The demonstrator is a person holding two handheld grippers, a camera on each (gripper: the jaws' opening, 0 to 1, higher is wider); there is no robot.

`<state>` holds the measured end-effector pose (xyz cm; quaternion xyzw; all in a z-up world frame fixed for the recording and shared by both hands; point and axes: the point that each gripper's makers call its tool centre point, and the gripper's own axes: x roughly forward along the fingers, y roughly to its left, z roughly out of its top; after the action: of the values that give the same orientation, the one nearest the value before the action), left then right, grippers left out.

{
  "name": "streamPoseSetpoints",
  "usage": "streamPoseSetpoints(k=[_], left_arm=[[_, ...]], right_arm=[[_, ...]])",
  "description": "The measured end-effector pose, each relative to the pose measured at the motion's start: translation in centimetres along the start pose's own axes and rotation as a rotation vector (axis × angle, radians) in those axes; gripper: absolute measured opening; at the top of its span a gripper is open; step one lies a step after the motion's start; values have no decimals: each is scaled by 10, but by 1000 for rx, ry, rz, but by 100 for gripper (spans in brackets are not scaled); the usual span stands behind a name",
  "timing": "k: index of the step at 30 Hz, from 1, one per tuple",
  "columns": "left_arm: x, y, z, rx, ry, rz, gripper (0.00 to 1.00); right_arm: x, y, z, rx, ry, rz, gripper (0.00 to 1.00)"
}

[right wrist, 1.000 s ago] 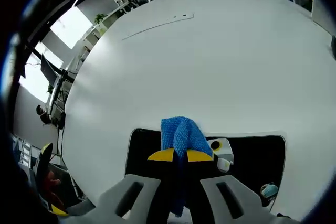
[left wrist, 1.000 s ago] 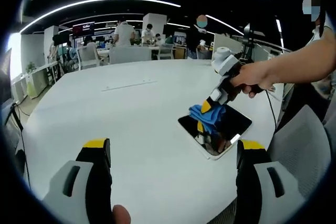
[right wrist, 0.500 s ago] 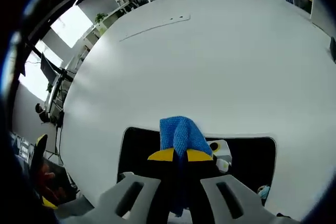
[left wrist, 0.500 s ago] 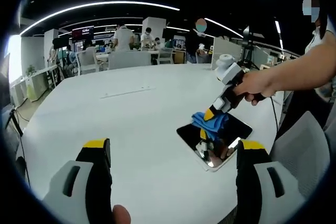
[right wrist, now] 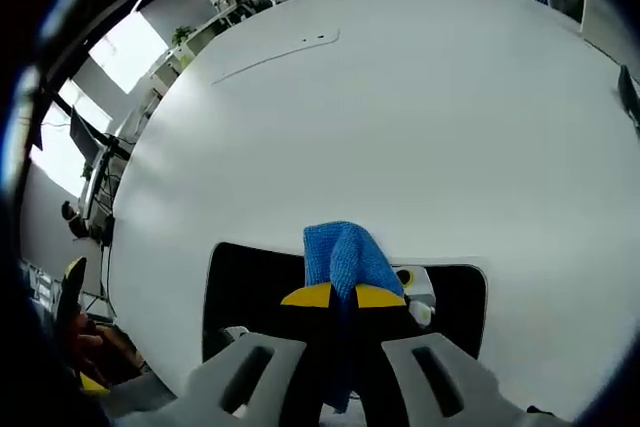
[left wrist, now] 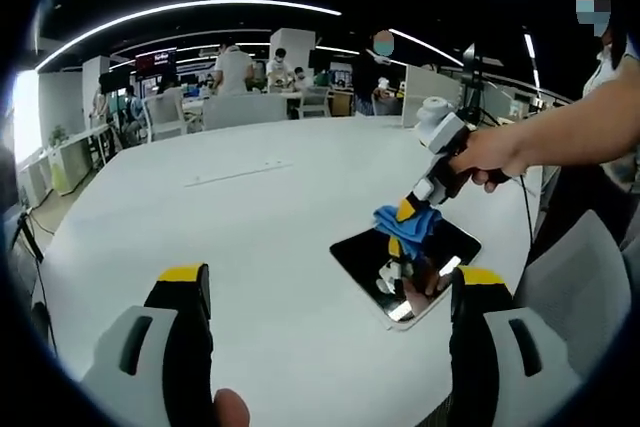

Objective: Wipe the mirror surface with the cleaning cloth until all visible marks leave the cleaned area.

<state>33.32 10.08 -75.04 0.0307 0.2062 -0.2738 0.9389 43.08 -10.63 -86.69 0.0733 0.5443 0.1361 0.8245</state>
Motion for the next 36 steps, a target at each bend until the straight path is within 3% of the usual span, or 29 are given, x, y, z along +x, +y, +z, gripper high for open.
streamPoseSetpoints(k=[4, 9, 14, 17, 19, 27, 31, 36], left_arm=[[-3, -9, 11, -7, -14, -18, 99], [-7, -14, 2, -78, -18, 1, 99], [-15, -20, -13, -35, 19, 1, 99], [-16, -18, -5, -14, -4, 10, 99], [-18, -16, -11, 39, 22, 10, 99], [-20, -21, -25, -31, 39, -30, 99], [-20, -26, -28, 24, 47, -29, 99], [-21, -34, -31, 35, 58, -60, 99]], right_arm=[[3, 0, 1, 3, -5, 3, 0], [2, 0, 1, -23, -5, -2, 0], [0, 0, -1, -25, -6, -3, 0], [-3, -4, -1, -9, -1, -7, 0], [-3, -8, -1, -6, -6, -11, 0], [-3, -8, -5, 6, -21, -18, 0], [-4, -7, -8, -4, -33, -17, 1], [-7, -4, -19, 6, -36, -14, 1]])
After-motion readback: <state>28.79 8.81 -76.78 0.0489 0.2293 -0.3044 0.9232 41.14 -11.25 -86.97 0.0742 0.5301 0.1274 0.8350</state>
